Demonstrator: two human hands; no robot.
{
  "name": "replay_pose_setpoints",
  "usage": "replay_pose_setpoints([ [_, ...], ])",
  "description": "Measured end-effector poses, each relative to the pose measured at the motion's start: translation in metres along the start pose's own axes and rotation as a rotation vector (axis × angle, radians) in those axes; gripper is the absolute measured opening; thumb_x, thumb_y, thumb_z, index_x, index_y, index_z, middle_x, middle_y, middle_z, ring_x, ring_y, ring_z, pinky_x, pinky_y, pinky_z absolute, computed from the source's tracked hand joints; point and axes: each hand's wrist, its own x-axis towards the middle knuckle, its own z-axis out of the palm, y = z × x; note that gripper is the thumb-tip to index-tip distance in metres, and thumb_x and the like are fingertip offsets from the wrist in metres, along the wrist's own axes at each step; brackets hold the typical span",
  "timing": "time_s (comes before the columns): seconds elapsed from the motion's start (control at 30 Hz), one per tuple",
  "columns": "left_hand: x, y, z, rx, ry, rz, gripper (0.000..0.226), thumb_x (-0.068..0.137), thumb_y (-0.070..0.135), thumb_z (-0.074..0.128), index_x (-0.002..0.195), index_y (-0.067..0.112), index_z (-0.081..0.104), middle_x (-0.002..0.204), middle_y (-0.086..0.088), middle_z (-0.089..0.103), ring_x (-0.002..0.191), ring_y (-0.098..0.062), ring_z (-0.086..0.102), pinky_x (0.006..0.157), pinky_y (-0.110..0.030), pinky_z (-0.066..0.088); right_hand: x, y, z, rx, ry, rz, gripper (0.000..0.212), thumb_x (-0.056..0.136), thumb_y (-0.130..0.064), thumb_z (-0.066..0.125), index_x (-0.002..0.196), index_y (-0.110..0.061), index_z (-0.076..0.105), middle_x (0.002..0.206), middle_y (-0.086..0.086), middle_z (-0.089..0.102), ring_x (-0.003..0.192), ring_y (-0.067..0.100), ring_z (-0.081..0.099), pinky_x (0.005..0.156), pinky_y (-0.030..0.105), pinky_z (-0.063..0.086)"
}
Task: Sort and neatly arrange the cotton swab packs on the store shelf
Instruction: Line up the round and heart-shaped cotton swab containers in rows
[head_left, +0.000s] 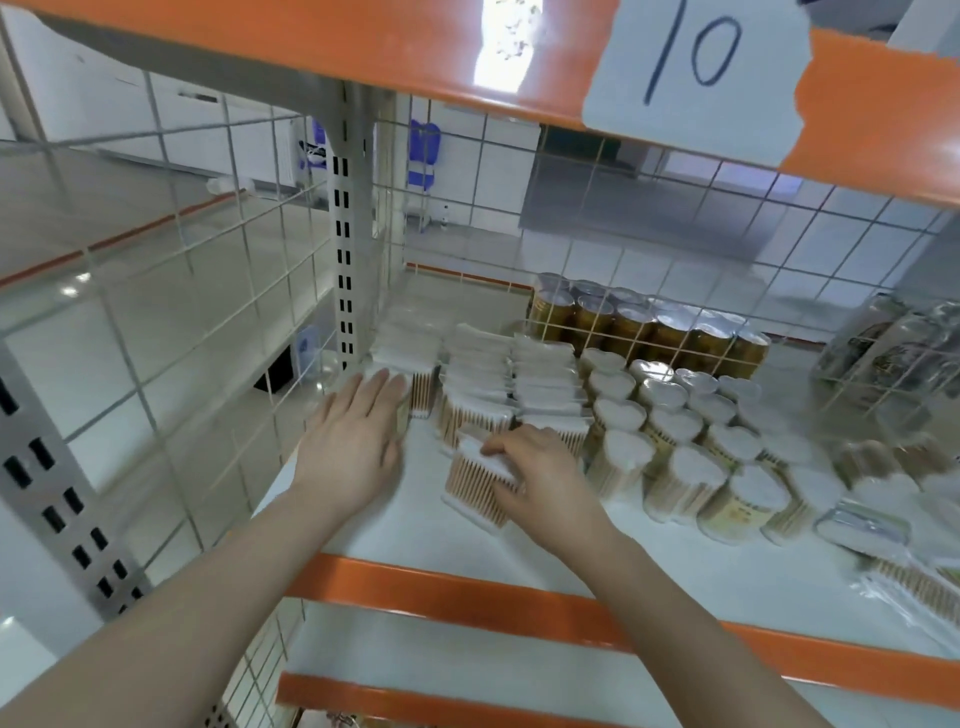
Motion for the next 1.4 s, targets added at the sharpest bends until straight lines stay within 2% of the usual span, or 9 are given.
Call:
replay_pose_setpoints([
  [0.07,0.010,-0.004,0.004,0.013,-0.082,0.018,0.066,0.091,0.022,0.044,0.149,0.020,0.012,0.157,0.000,0.006,0.144,-0.023,0.004,0.117,-0.040,0.009,0.000,0.001,-0.001,-0.022,-0.011,-0.009,0.037,0.081,-0.007,0.060,0.118,-0.013,0.059,0.116,0.005,0.056,0.106,0.023,0.048,0.084,0.021,0.031],
  [0.17,0.017,-0.008,0.006,-0.004,-0.137,0.027,0.065,0.094,0.022,0.039,0.149,0.022,0.005,0.157,0.002,-0.002,0.144,-0.020,-0.002,0.117,-0.036,0.004,0.001,0.000,-0.003,-0.030,-0.031,-0.041,0.040,0.083,-0.008,0.061,0.122,-0.014,0.056,0.117,0.005,0.054,0.109,0.020,0.045,0.083,0.015,0.025],
  [0.33,0.019,-0.015,0.008,-0.089,-0.083,0.074,0.060,0.090,0.014,0.046,0.146,0.016,0.024,0.154,-0.005,0.019,0.144,-0.025,0.010,0.116,-0.037,0.007,0.005,-0.004,0.001,-0.042,0.011,-0.071,0.037,0.085,-0.005,0.058,0.122,-0.012,0.057,0.118,0.006,0.054,0.111,0.021,0.044,0.085,0.014,0.022],
  [0.47,0.022,-0.020,0.006,-0.138,-0.011,0.146,0.047,0.080,0.007,0.054,0.127,0.006,0.050,0.133,-0.015,0.046,0.130,-0.036,0.037,0.106,-0.043,0.030,0.013,-0.004,0.008,-0.059,0.053,-0.073,0.036,0.081,0.000,0.060,0.116,-0.008,0.060,0.110,0.011,0.057,0.106,0.029,0.049,0.086,0.021,0.029],
  [0.67,0.035,-0.016,0.006,-0.203,-0.030,0.090,0.031,0.086,0.013,0.058,0.115,0.009,0.049,0.124,-0.008,0.042,0.108,-0.029,0.047,0.075,-0.029,0.036,0.019,0.000,0.012,-0.053,0.053,-0.052,0.035,0.080,0.000,0.060,0.114,-0.007,0.062,0.107,0.013,0.058,0.104,0.031,0.050,0.085,0.026,0.033],
  [0.87,0.033,-0.014,0.015,-0.189,0.094,0.146,0.024,0.074,-0.003,0.065,0.096,-0.002,0.057,0.113,-0.021,0.057,0.108,-0.039,0.052,0.090,-0.041,0.042,0.016,0.005,0.011,-0.063,0.064,-0.063,0.035,0.082,-0.002,0.060,0.116,-0.008,0.061,0.110,0.012,0.057,0.106,0.028,0.049,0.086,0.022,0.030],
  [1.03,0.037,-0.020,0.015,-0.111,0.025,0.176,0.037,0.065,-0.003,0.073,0.100,0.001,0.062,0.105,-0.021,0.063,0.098,-0.044,0.058,0.085,-0.047,0.047,0.017,0.006,0.013,-0.058,0.070,-0.069,0.035,0.080,0.000,0.060,0.114,-0.007,0.061,0.108,0.012,0.057,0.104,0.028,0.050,0.085,0.022,0.030],
  [1.2,0.037,-0.021,0.012,-0.056,-0.092,0.106,0.058,0.078,0.035,0.033,0.127,0.013,0.056,0.135,-0.017,0.049,0.117,-0.045,0.041,0.101,-0.047,0.034,0.018,0.007,0.014,-0.061,0.086,-0.079,0.034,0.079,0.001,0.059,0.112,-0.006,0.062,0.106,0.014,0.058,0.103,0.030,0.051,0.085,0.024,0.031],
  [1.4,0.032,-0.020,0.006,-0.014,0.017,0.171,0.047,0.070,0.032,0.037,0.096,0.010,0.070,0.091,-0.013,0.068,0.076,-0.040,0.058,0.068,-0.044,0.051,0.018,0.008,0.018,-0.070,0.104,-0.110,0.033,0.072,0.004,0.064,0.103,-0.005,0.065,0.094,0.013,0.061,0.089,0.032,0.057,0.076,0.027,0.039],
])
